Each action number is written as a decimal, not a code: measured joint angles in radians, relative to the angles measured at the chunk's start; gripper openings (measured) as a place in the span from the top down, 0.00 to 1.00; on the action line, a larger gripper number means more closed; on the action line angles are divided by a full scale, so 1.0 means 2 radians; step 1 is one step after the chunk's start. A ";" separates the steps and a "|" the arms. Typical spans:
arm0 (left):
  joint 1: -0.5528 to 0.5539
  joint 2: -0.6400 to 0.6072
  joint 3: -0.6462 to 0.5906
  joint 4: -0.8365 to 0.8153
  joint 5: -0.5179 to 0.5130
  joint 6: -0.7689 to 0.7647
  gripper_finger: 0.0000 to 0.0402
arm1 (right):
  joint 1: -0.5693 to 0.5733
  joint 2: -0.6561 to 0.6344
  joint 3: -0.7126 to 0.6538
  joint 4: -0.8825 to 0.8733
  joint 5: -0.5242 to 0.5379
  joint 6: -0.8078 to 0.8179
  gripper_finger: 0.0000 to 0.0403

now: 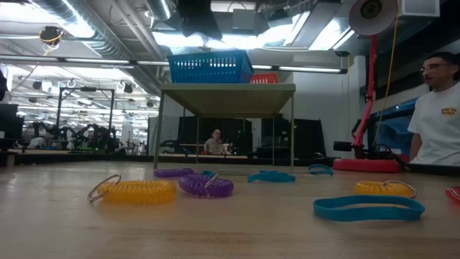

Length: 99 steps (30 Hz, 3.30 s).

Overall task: Pick & Place Office Desk Supplies
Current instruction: Put the blue rubber band into the blue basket on the shelf

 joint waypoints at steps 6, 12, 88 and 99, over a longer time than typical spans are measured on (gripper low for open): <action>0.013 0.000 0.000 -0.002 0.010 -0.001 1.00 | 0.000 0.000 0.000 0.000 0.000 0.001 0.43; 0.014 0.000 0.000 -0.004 0.035 -0.008 0.98 | 0.000 0.000 0.000 0.000 0.000 0.002 0.43; -0.357 -0.221 -0.563 0.641 -0.364 -0.392 0.71 | -0.002 0.048 0.000 0.096 0.052 0.098 0.43; -0.357 -0.229 -0.563 0.634 -0.377 -0.417 0.71 | -0.008 0.079 0.000 -0.383 0.091 0.363 0.43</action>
